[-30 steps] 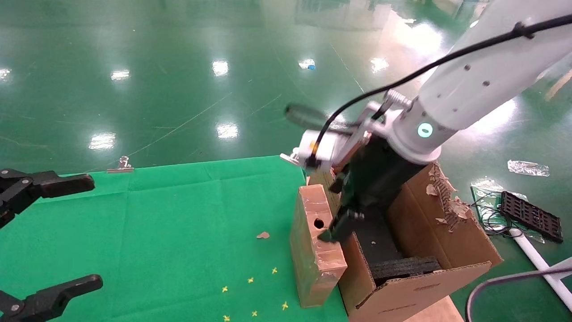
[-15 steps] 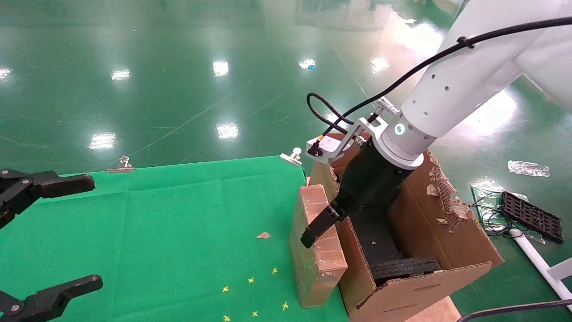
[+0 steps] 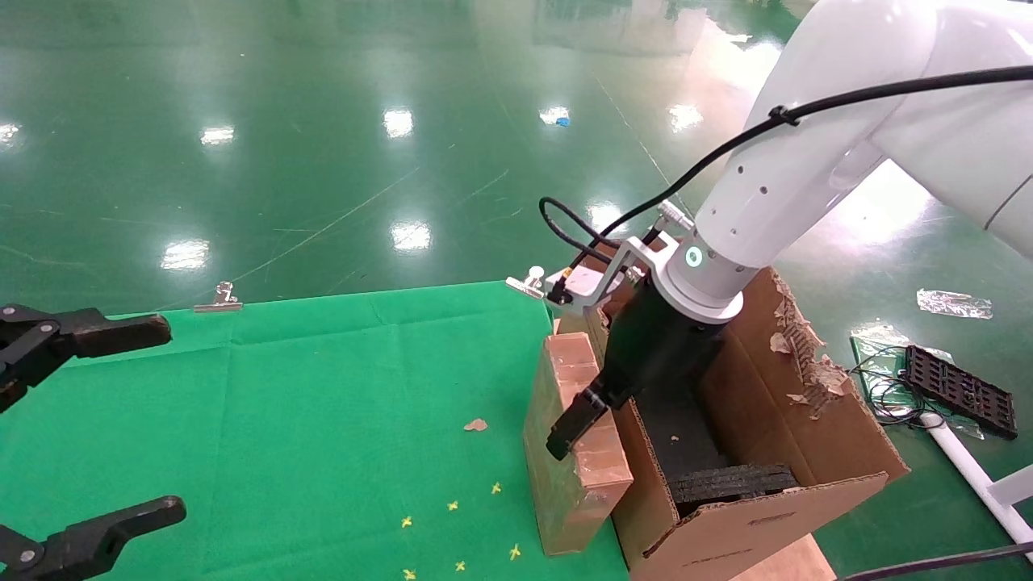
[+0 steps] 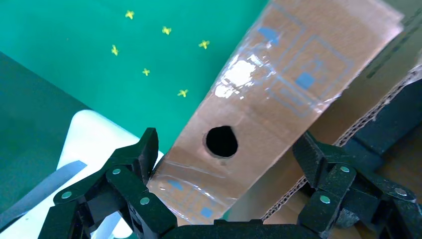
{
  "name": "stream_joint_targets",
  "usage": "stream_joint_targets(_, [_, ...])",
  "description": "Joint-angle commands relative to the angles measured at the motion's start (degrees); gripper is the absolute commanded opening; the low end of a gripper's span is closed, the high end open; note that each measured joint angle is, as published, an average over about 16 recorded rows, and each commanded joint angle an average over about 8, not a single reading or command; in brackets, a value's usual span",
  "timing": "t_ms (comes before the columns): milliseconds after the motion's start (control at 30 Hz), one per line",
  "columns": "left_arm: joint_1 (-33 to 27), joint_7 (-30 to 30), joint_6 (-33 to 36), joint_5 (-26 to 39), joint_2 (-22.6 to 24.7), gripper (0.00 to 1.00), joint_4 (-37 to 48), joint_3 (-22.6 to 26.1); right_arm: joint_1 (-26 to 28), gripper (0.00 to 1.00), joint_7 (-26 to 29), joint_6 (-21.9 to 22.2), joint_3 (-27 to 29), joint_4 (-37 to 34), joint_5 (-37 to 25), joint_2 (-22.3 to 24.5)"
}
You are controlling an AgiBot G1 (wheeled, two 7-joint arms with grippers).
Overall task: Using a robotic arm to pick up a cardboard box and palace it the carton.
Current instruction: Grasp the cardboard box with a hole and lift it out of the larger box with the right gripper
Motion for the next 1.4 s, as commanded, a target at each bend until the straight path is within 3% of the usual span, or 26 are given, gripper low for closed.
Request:
stream_joint_targets(33, [0.0,0.0,0.0,0.0,0.0,0.03,0.0,0.0,-0.1,0.0,0.4,0.1,-0.2,0.5,-0.3,0.0])
stream_joint_targets(700, [0.0,0.0,0.0,-0.1,0.0,0.0,0.0,0.1,-0.7,0.0,2.0,-0.3,-1.3,2.5,-1.3,0.3])
stream_joint_targets(867, [0.0,0.1,0.0,-0.1,0.0,0.0,0.0,0.1,-0.1,0.0,0.7,1.7,-0.4,3.8,-1.4,1.4])
stream_joint_targets(1167, [0.0,0.1,-0.1,-0.1,-0.1,0.0,0.0,0.1,4.9,0.0,-7.6,10.3,6.9,9.4,2.7,11.1])
stream_joint_targets(1400, [0.0,0.1,-0.1,-0.1,-0.1,0.0,0.0,0.2,11.5,0.0,-14.5,12.3,11.9,5.1,4.2,18.3])
